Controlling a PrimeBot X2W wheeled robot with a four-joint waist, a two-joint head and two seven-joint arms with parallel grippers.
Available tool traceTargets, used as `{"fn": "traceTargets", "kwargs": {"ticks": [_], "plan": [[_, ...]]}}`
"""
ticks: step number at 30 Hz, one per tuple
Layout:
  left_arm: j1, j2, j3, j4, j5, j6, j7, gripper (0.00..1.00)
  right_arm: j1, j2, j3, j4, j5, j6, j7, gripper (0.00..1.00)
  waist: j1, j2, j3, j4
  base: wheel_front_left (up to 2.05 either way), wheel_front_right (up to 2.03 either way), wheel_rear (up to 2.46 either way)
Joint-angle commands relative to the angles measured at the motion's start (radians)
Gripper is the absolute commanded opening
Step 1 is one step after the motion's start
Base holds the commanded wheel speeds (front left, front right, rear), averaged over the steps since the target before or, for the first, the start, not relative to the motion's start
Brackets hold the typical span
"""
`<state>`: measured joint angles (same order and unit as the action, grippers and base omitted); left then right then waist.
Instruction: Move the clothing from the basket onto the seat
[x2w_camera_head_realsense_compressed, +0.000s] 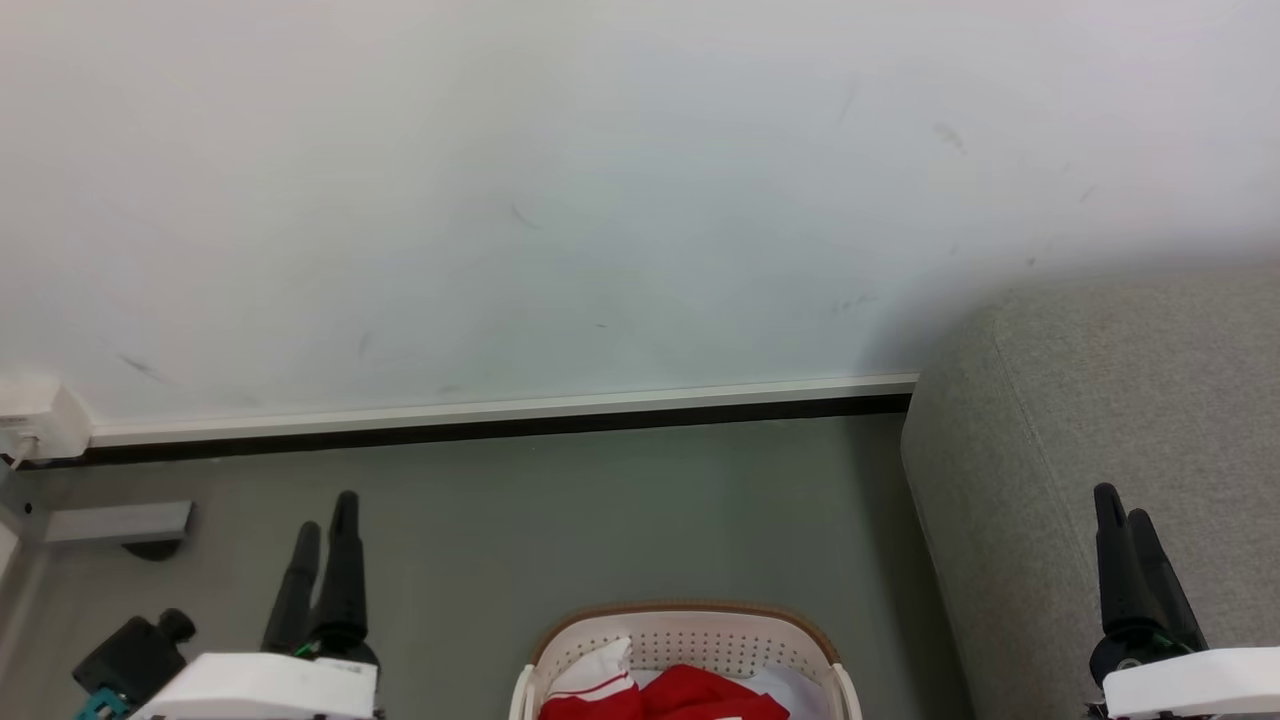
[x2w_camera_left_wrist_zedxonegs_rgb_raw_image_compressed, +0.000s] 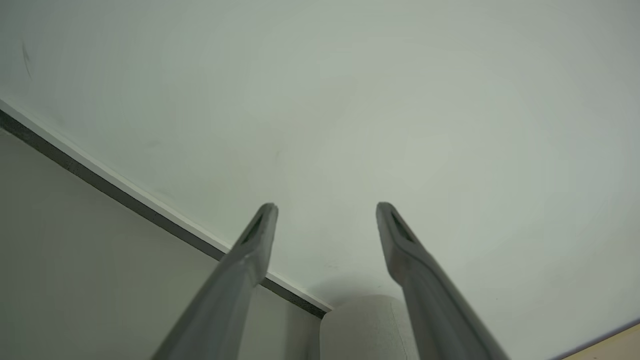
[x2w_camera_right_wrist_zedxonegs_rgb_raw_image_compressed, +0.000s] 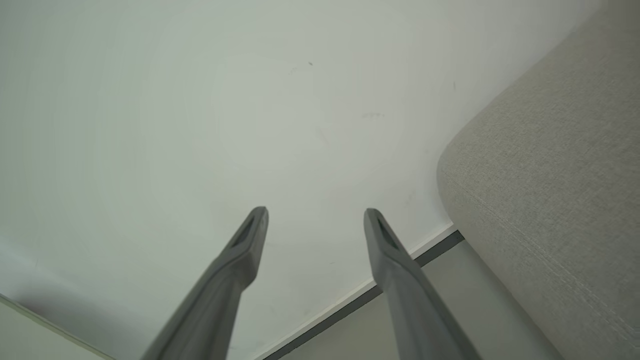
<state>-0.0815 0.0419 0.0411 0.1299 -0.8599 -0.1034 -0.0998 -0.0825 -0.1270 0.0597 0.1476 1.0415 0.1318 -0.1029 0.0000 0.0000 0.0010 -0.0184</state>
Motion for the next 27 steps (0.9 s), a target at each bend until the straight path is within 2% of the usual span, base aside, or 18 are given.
{"fn": "traceTargets", "kwargs": {"ticks": [1, 10, 19, 27], "plan": [[-0.004, 0.008, -0.003, -0.014, 0.045, 0.006, -0.013, 1.00, -0.026, -0.013, 0.003, -0.010, -0.032, -0.001, -0.008, 1.00, 0.0000, 0.0000, 0.000, -0.001, 0.00, 0.00, 0.00], [-0.001, 0.009, -0.031, -0.001, 0.242, 0.087, -0.037, 1.00, -0.028, -0.033, 0.023, 0.006, -0.243, -0.001, -0.034, 1.00, 0.0000, 0.0000, 0.003, -0.005, 0.00, 0.00, 0.00], [0.000, 0.010, -0.055, 0.013, 0.393, 0.133, -0.062, 1.00, -0.030, -0.034, 0.022, 0.034, -0.376, -0.001, -0.058, 1.00, 0.0000, 0.0000, 0.001, -0.010, 0.00, 0.00, 0.00], [0.002, 0.010, -0.066, 0.030, 0.486, 0.154, -0.083, 1.00, -0.033, -0.040, 0.033, 0.060, -0.460, -0.001, -0.078, 1.00, 0.0000, 0.0000, 0.000, -0.012, 0.00, 0.00, 0.00]]}}
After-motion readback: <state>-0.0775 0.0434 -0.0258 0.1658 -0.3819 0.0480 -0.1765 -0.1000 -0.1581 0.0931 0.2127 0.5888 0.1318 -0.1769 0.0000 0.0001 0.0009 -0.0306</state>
